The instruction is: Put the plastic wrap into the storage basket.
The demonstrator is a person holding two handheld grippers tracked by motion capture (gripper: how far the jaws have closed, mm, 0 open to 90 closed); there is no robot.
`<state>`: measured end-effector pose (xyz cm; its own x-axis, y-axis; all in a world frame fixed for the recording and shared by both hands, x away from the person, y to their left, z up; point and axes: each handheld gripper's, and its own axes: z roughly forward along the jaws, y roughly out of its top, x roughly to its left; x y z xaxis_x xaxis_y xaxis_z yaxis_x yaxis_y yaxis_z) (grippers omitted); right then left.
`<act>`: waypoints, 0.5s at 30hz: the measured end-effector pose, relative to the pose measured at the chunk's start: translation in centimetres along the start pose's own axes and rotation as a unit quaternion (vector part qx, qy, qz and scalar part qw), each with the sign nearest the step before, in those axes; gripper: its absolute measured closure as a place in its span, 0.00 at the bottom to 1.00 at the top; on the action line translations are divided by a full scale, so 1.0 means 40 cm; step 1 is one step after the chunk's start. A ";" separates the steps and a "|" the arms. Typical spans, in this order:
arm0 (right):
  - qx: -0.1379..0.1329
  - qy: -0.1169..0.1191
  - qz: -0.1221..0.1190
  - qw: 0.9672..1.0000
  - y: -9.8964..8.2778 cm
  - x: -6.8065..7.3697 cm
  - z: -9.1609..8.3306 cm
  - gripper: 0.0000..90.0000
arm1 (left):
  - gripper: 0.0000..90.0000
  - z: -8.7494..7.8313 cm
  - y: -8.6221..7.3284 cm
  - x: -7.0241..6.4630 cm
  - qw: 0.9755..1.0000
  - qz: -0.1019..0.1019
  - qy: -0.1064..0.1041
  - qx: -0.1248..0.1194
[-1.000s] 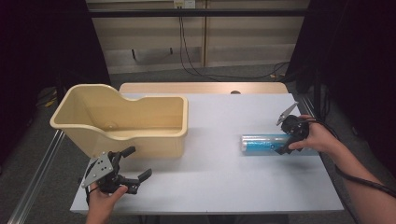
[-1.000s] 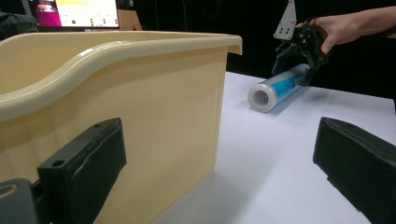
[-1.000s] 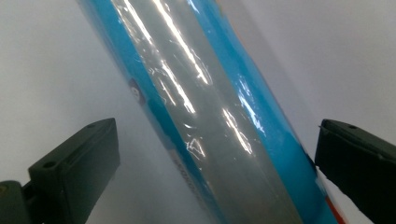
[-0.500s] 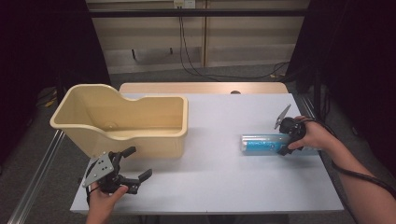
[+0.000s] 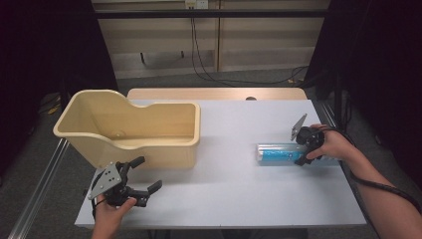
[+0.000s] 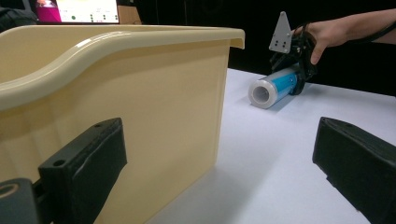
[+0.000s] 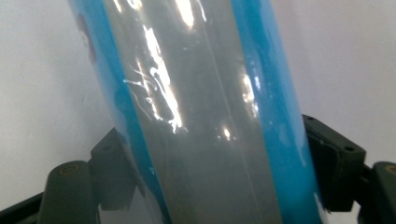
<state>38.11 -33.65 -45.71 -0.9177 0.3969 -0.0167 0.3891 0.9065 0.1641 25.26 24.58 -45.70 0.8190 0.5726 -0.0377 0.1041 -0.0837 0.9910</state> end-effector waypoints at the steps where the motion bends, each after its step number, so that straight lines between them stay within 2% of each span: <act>1: 0.002 0.001 0.002 1.000 0.001 0.002 -0.001 0.27 | 0.03 0.000 0.000 0.000 1.000 0.000 0.000 0.000; 3: 0.015 -0.001 0.009 1.000 0.010 0.007 -0.003 0.29 | 0.03 0.000 0.000 0.001 1.000 0.001 0.000 0.001; 5: 0.014 0.010 0.022 1.000 0.015 0.016 -0.005 0.30 | 0.03 0.000 0.000 0.001 1.000 0.003 0.001 0.004; 7: 0.006 0.024 0.031 0.999 0.017 0.027 -0.008 0.32 | 0.03 0.001 0.000 0.001 1.000 0.003 0.000 0.003; 10: -0.005 0.029 0.042 0.999 0.020 0.038 -0.009 0.33 | 0.03 0.002 0.000 0.001 1.000 0.003 0.000 0.004; 11: -0.018 0.034 0.054 0.998 0.023 0.044 -0.012 0.33 | 0.03 0.002 0.001 0.000 1.000 0.002 0.001 0.003; 15: -0.033 0.031 0.059 0.997 0.027 0.045 -0.023 0.34 | 0.03 0.000 0.002 -0.002 1.000 0.002 0.002 0.001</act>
<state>36.80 -32.07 -44.65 -0.8694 0.4896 0.0672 0.4912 0.8414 0.2251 25.23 24.52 -45.61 0.8167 0.5760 -0.0336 0.1023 -0.0873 0.9909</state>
